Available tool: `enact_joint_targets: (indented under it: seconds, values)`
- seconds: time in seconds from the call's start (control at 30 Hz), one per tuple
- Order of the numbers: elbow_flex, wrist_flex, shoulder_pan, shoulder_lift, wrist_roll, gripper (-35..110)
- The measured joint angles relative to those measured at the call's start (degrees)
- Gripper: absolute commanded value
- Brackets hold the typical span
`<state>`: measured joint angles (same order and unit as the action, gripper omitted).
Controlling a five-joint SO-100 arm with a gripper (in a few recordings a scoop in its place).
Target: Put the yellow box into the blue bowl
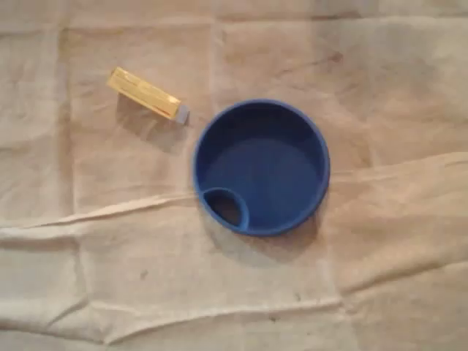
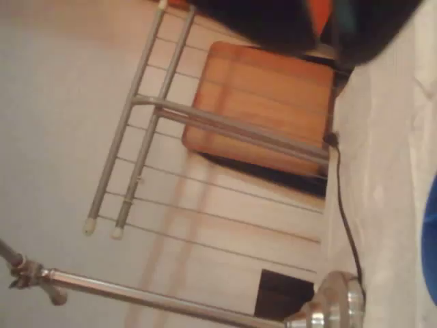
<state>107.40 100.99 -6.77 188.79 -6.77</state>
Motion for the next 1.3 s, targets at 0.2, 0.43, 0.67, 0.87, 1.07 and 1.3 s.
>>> enact_joint_targets:
  seconds: [0.2,0.43,0.67,0.87,1.07,1.3]
  values:
    - [0.0,0.0,0.0,0.0,0.0,0]
    - [0.0,0.0,0.0,0.0,0.0,0]
    - [0.0,0.0,0.0,0.0,0.0,0]
    - [0.0,0.0,0.0,0.0,0.0,0]
    - [-0.09,0.0,0.0,-0.35,0.0,0]
    - [-2.99,0.0,0.0,-8.09,0.0,0]
